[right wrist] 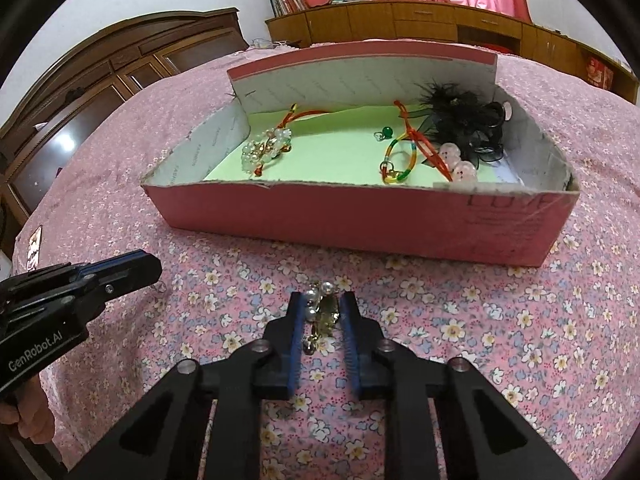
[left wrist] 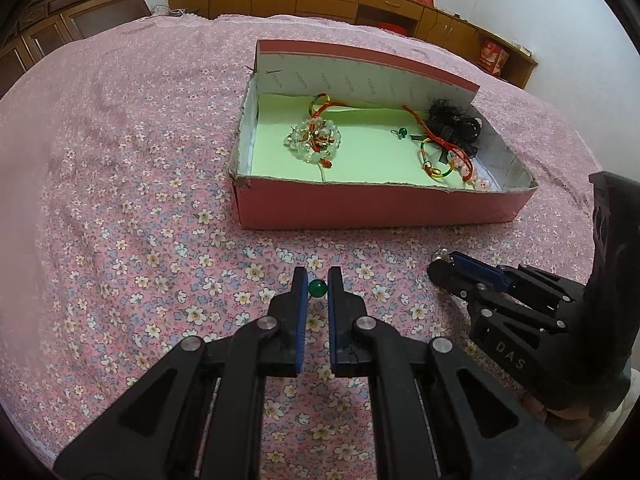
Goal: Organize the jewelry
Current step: 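Grasp the pearl earring with the right tool while the left tool holds the green pendant, then lower both held items into the shoebox and open both tools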
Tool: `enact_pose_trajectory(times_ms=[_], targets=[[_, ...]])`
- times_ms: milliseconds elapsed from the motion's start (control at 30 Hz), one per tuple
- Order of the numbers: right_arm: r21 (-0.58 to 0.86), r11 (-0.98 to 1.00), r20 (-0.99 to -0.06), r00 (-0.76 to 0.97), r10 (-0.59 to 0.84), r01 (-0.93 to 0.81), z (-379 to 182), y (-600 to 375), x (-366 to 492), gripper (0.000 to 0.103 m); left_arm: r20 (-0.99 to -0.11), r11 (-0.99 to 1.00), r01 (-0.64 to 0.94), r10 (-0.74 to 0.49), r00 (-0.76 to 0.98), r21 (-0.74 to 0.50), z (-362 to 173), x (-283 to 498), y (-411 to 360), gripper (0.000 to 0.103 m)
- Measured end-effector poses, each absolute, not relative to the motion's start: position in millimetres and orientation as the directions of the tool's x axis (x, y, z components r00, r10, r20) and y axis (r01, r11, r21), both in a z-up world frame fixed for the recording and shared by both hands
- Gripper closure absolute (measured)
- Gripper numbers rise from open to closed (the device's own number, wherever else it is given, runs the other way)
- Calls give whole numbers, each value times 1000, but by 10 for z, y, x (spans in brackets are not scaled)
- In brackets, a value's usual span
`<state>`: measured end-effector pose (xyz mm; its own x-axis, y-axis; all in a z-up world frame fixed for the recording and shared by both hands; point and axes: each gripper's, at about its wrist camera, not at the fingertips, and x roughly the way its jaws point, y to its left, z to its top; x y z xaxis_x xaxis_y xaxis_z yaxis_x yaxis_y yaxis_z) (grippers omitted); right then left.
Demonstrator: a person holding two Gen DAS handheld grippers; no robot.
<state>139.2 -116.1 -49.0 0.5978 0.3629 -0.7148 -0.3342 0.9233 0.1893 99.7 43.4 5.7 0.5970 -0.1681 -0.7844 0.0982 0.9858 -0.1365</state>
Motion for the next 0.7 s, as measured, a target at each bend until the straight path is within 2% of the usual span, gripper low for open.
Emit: enact_pose_trajectory(times_ms=[100,167,700], targets=[[205,920,-706,601,376,-334,-474,-1206,1357,84,-782,986,97,-165,602,-133,84,983,435,102],[217,917,-698,604,385,-334,-450,-1244,1322,90,-777,987,97,-163,608,-131,115,969,432,102],[223,907,-571,707,418,-356,4,-1517,971,90,-703,980,131,-197,684,-147,484,913,306,102]])
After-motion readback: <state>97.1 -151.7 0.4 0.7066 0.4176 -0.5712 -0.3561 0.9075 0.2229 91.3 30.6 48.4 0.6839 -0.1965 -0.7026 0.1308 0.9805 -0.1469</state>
